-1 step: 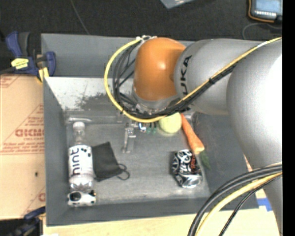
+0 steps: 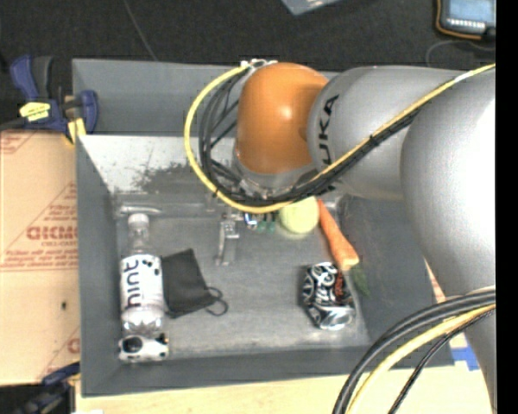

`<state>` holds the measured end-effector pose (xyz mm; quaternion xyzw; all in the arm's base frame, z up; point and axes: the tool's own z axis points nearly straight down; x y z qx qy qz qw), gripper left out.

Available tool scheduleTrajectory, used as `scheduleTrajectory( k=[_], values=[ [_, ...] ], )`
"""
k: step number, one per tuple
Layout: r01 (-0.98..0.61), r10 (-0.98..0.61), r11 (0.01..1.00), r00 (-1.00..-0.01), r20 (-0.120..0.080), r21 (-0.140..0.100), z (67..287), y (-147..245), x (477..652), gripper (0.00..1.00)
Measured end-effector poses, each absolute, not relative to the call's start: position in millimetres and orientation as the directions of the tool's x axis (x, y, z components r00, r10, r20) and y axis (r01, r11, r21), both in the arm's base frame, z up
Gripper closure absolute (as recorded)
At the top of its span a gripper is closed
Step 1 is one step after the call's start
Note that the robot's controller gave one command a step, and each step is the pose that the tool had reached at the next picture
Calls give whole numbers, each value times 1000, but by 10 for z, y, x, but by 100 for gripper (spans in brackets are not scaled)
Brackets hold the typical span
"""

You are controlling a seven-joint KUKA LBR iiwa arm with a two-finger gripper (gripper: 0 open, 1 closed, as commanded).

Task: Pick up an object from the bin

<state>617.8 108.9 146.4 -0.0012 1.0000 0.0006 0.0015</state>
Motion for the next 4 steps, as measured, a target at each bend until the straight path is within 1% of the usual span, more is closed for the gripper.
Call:
scheduleTrajectory(
  k=[1,2,3,4],
  values=[
    [-79,-79,997,-997,2,-3,1577,1297,6243,0],
    [-339,-339,941,-941,-10,0,1641,1615,6257,0],
    [-483,-483,876,-876,-7,-2,1327,1552,6129,0],
    [-357,-357,934,-934,-14,0,817,1547,5948,0]
  ],
)
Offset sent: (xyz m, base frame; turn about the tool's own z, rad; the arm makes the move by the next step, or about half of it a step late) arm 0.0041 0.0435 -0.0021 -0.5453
